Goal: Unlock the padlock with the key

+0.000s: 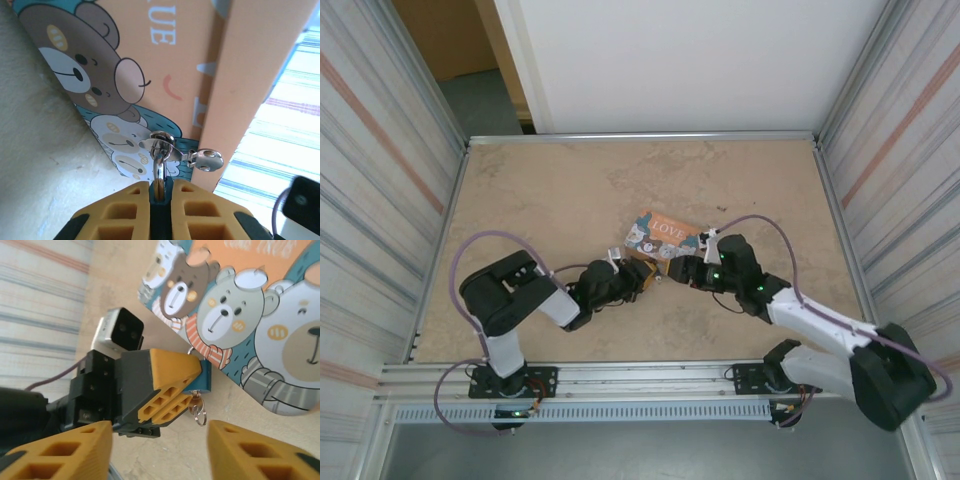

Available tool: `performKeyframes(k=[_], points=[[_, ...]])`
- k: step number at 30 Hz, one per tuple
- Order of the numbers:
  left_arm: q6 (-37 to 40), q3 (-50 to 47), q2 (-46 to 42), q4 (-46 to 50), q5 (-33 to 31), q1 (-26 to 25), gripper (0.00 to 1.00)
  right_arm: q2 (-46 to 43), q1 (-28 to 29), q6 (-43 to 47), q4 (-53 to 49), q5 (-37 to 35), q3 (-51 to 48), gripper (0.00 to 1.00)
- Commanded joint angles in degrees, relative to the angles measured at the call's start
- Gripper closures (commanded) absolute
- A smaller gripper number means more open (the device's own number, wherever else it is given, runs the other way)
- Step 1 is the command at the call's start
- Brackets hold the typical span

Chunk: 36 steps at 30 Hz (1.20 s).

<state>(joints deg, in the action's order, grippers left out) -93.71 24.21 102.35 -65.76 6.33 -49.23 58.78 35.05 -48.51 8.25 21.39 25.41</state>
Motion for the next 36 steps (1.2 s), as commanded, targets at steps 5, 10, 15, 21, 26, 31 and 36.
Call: performKeyframes(k=[5,10,15,21,26,31,36], points=[[-0.39,0.47,-10.71,15.15,-1.45,-0.60,1.00,-18.63,0.49,13.80,-11.41,-10.93,-1.52,0.14],[0.10,1.58,-17.59,27.45,-2.36,-0.71,1.00,-26.78,-0.25,18.11,-8.87,-11.54,-4.20,0.01],[0.11,3.35,-24.63,40.01,-3.51,-0.69,1.00,-30.62,-0.26,20.49,-7.55,-13.78,-5.81,0.01],[-1.29,7.62,-29.28,54.59,-3.07,-0.69,1.00,-34.67,2.49,32.54,-6.20,-12.83,-6.95,0.01],[-2.98,8.96,-29.79,56.78,-2.64,-0.91,1.00,-34.21,10.14,44.96,-8.51,-18.26,-6.38,0.03],[-4.67,9.97,-28.88,57.53,-1.62,-1.22,1.00,-27.89,21.74,54.57,-6.29,-29.96,-5.81,0.14],[-5.52,10.29,-28.21,57.28,-0.75,-1.26,1.00,-17.46,33.94,67.84,1.13,-46.15,-5.48,0.19]])
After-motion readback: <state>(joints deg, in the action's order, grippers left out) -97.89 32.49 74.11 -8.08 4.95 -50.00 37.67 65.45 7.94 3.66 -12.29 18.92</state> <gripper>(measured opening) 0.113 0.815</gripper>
